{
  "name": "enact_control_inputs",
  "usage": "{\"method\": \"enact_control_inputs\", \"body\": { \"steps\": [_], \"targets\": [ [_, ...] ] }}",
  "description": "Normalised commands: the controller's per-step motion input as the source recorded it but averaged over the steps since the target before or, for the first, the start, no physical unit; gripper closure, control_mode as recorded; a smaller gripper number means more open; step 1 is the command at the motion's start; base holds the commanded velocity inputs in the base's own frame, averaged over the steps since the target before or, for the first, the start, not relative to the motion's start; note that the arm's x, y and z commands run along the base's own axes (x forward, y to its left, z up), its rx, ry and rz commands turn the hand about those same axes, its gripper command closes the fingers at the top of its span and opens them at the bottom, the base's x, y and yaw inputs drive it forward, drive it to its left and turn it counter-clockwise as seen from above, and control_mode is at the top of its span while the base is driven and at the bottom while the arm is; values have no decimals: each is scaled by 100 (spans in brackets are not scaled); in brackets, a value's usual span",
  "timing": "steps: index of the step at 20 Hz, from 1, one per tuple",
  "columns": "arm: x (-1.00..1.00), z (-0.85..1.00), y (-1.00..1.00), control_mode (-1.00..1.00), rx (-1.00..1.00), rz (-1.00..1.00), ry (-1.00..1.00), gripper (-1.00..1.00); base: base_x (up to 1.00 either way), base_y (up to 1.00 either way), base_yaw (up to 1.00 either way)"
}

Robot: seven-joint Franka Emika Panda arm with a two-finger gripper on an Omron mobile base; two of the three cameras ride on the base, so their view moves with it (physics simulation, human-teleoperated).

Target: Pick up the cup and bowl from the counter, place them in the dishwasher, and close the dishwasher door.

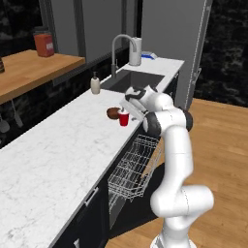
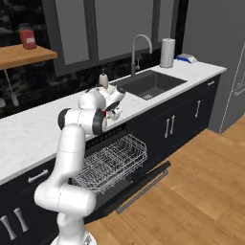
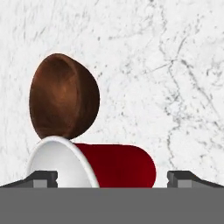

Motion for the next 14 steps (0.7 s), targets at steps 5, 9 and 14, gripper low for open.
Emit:
{"method": "enact_control_inputs", "body": {
  "steps": [5, 9, 14],
  "targets": [
    [-17, -5, 14, -100, 0, 0, 0, 100, 0, 0, 0],
    [-42, -9, 6, -100, 0, 0, 0, 100, 0, 0, 0],
    [-73, -1, 0, -100, 0, 0, -7, 100, 0, 0, 0]
  ]
}}
